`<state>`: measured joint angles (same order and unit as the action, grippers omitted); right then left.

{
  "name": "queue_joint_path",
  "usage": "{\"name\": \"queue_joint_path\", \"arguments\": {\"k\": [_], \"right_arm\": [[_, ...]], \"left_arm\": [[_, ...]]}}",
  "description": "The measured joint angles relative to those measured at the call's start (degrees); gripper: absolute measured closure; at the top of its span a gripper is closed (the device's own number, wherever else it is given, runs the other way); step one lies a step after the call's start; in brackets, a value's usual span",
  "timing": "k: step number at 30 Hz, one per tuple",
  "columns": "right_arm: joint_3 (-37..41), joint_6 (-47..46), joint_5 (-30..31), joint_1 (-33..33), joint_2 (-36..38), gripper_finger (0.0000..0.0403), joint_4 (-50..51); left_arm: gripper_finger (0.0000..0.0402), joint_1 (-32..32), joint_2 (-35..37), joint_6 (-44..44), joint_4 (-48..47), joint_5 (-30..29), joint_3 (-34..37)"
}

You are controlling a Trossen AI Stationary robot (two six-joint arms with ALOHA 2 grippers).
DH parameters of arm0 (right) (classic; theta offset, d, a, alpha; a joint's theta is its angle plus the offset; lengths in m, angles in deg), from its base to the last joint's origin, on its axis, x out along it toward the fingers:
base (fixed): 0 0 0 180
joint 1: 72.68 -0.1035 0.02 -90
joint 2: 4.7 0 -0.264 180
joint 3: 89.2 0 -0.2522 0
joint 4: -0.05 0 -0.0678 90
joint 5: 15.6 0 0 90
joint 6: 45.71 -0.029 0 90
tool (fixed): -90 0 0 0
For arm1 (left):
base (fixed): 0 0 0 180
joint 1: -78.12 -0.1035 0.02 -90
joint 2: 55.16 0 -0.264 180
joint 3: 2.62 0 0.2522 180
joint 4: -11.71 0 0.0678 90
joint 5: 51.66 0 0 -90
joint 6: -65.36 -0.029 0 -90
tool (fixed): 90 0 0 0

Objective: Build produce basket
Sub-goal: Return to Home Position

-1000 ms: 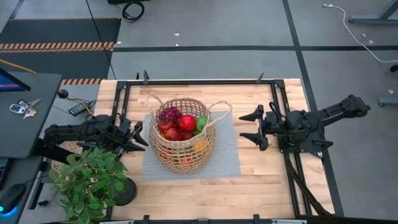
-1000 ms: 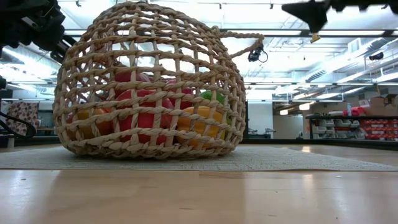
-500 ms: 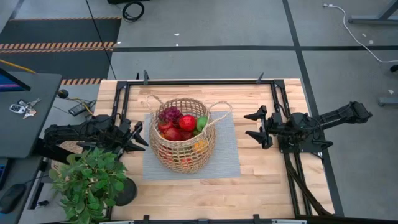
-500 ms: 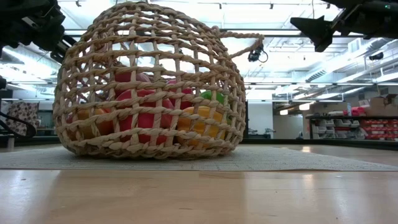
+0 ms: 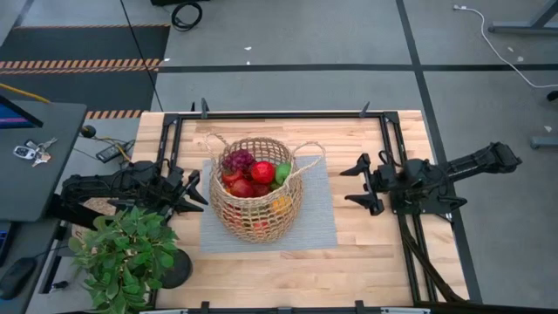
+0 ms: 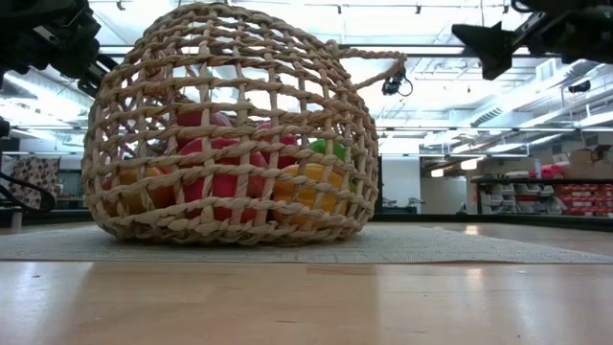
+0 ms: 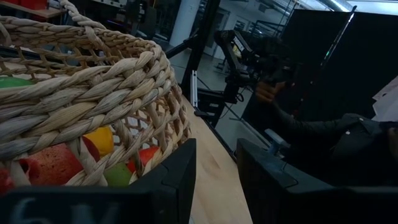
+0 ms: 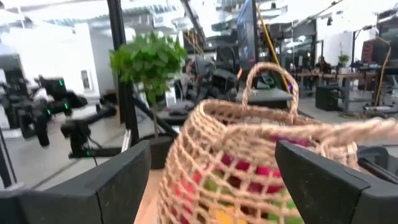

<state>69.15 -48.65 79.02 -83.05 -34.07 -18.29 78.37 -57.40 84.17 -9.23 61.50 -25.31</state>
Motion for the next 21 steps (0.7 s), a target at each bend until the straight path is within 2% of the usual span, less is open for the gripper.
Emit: {"name": "queue_joint_path", "arguments": {"k": [5,10,21], "right_arm": [[2.44,0.04,-1.02,1.47,0.38,0.0055,-1.89],[7.50,-0.09,-4.35,3.70,2.55,0.0055,-8.65],[7.53,-2.03,-13.13,8.89,5.53,0.0055,-7.72]], "left_arm": [[0.0280,-0.01,0.00,0.03,0.00,-0.02,0.00],[0.0280,-0.01,0.00,0.02,0.00,-0.02,0.00],[0.0280,0.00,0.02,0.02,0.00,-0.02,0.00]]}}
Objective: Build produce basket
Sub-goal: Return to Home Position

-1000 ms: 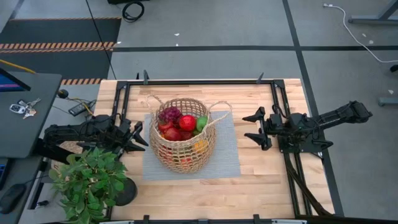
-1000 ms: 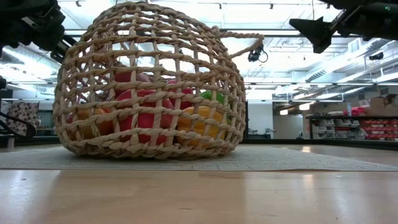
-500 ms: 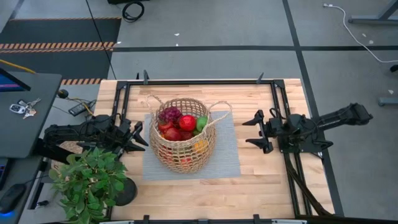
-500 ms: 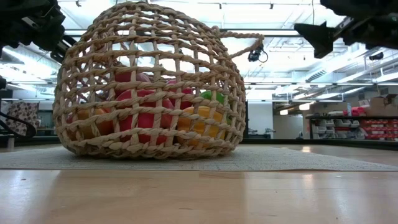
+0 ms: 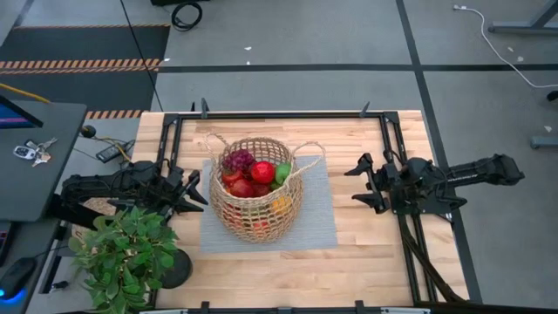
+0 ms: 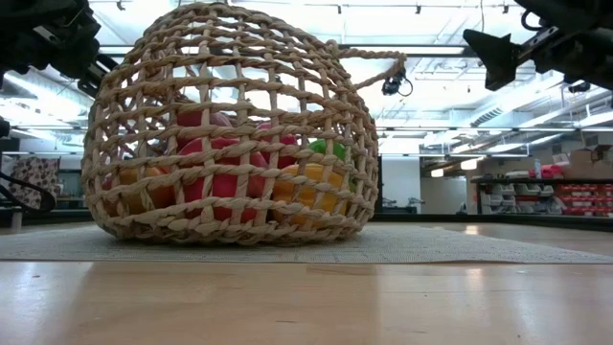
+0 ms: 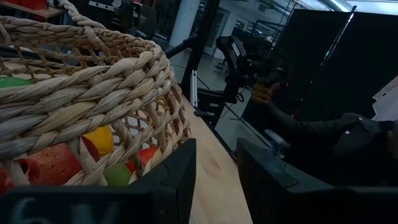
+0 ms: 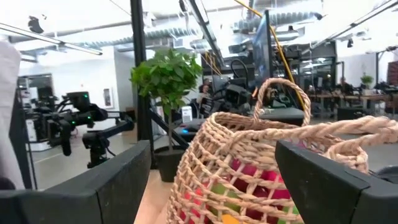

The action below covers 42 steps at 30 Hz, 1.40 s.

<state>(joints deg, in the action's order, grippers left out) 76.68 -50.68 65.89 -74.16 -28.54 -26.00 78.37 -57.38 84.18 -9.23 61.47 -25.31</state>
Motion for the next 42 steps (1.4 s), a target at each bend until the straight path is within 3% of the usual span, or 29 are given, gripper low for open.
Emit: {"name": "queue_joint_path", "arguments": {"k": [8,12,32,39,42], "right_arm": [[0.00,-1.34,9.02,0.62,-0.02,0.0055,-2.09],[0.00,-1.34,10.41,0.62,-0.02,0.0055,-2.16],[0.00,1.71,10.38,0.80,0.29,0.0054,-2.96],[0.00,1.68,0.80,3.70,2.97,0.0054,-1.13],[0.00,2.27,0.00,5.05,3.41,0.0054,1.27]], "left_arm": [[0.0280,0.00,-0.01,-0.02,0.00,0.02,0.00],[0.0280,-0.02,-0.02,-0.02,0.00,0.00,0.00],[0.0280,0.00,-0.02,0.00,0.00,0.00,0.00],[0.0280,-0.01,-0.02,-0.02,0.00,0.00,0.00],[0.0280,-0.01,-0.02,-0.02,0.00,0.01,0.00]]}}
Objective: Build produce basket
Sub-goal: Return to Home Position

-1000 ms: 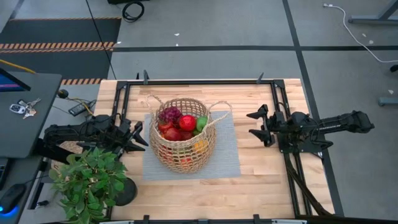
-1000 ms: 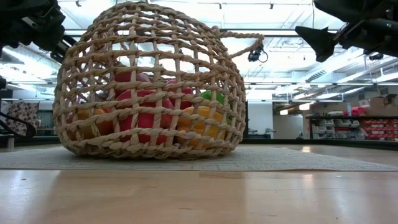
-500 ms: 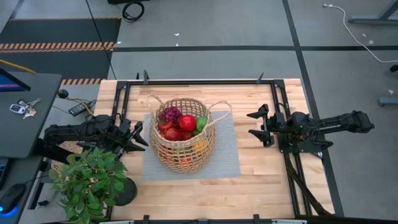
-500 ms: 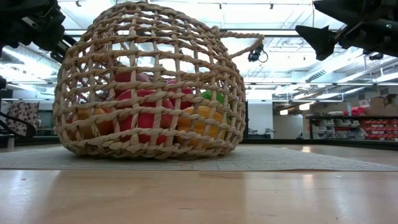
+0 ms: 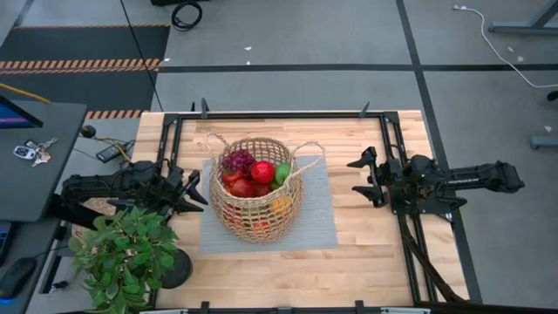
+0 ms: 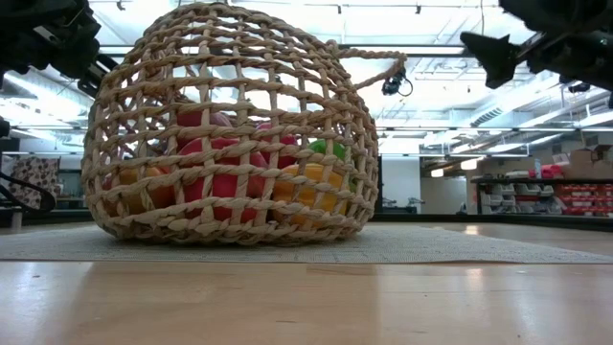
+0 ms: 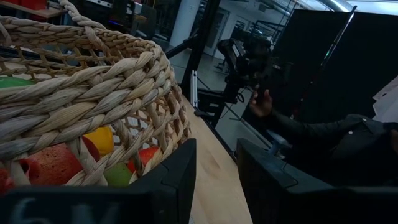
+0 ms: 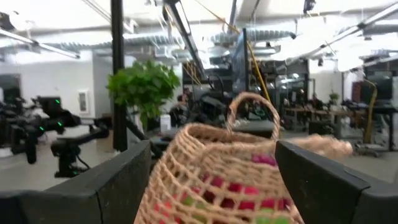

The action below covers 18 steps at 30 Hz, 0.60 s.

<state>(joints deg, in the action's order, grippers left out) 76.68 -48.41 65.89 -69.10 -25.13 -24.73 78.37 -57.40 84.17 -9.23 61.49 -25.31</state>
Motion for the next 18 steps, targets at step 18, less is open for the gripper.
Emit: {"name": "queue_joint_path", "arguments": {"k": [18], "right_arm": [[-0.02,7.01,4.00,1.07,-0.35,0.0055,8.00]], "left_arm": [[0.0280,0.01,0.00,0.03,0.00,0.01,0.00]]}}
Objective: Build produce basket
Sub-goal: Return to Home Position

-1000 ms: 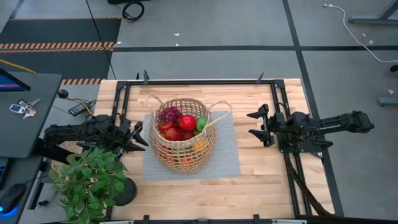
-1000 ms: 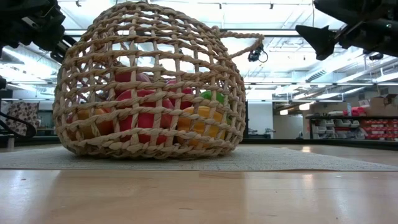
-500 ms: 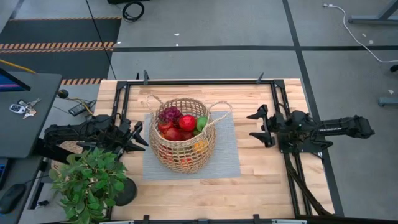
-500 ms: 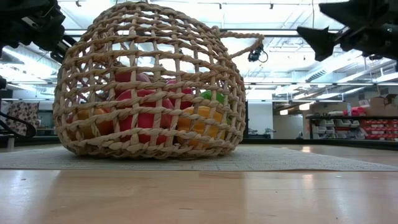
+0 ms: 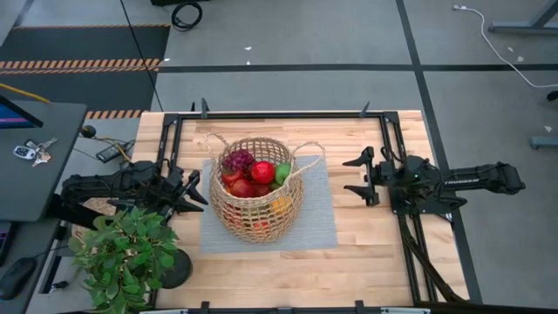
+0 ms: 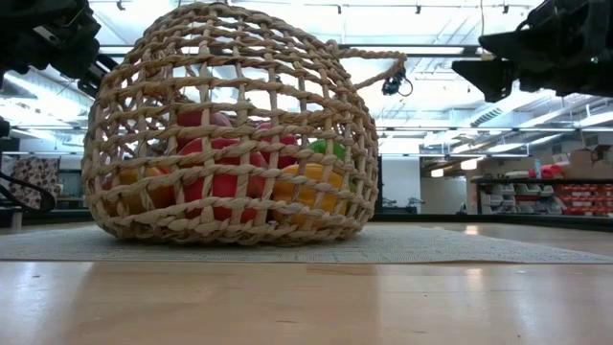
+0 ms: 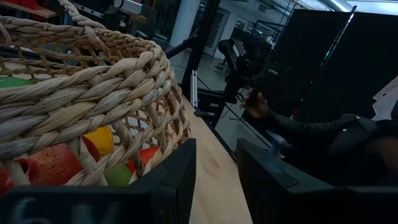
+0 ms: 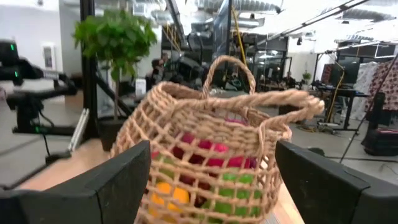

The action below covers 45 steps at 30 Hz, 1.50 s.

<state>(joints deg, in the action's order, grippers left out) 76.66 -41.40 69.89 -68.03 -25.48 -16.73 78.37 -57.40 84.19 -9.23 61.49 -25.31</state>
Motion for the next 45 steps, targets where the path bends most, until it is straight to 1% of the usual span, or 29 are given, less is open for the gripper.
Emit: {"name": "queue_joint_path", "arguments": {"k": [8,11,17,20,23,31,36,41,45], "right_arm": [[0.00,0.53,0.50,0.00,0.12,0.0055,-0.80],[0.00,3.17,0.89,0.04,0.12,0.0055,-1.40],[0.00,3.27,4.09,0.04,-0.22,0.0055,1.84],[0.00,4.99,7.23,0.04,-0.22,0.0055,4.39],[0.00,5.34,9.44,0.04,-0.22,0.0055,4.65],[0.00,8.94,10.36,0.04,-0.86,0.0055,4.76],[0.00,7.19,10.97,0.04,-2.29,0.0055,5.99],[0.00,-0.07,10.95,0.04,-4.04,0.0055,6.16],[0.00,-2.03,10.95,0.04,-4.62,0.0055,5.33]], "left_arm": [[0.0280,0.00,0.00,-0.02,0.00,0.00,0.00],[0.0280,-0.02,0.00,0.00,0.00,0.00,0.00],[0.0280,-0.02,0.00,-0.01,0.00,0.00,0.02],[0.0280,-0.02,0.01,-0.01,0.00,0.00,0.00],[0.0280,0.00,0.00,-0.03,0.00,-0.01,0.00],[0.0280,-0.01,0.00,-0.03,0.00,-0.02,0.00],[0.0280,0.00,0.00,0.00,0.00,-0.02,0.00],[0.0280,-0.01,0.00,0.00,0.00,-0.02,0.01],[0.0280,-0.01,0.01,0.00,0.00,-0.01,0.00]]}}
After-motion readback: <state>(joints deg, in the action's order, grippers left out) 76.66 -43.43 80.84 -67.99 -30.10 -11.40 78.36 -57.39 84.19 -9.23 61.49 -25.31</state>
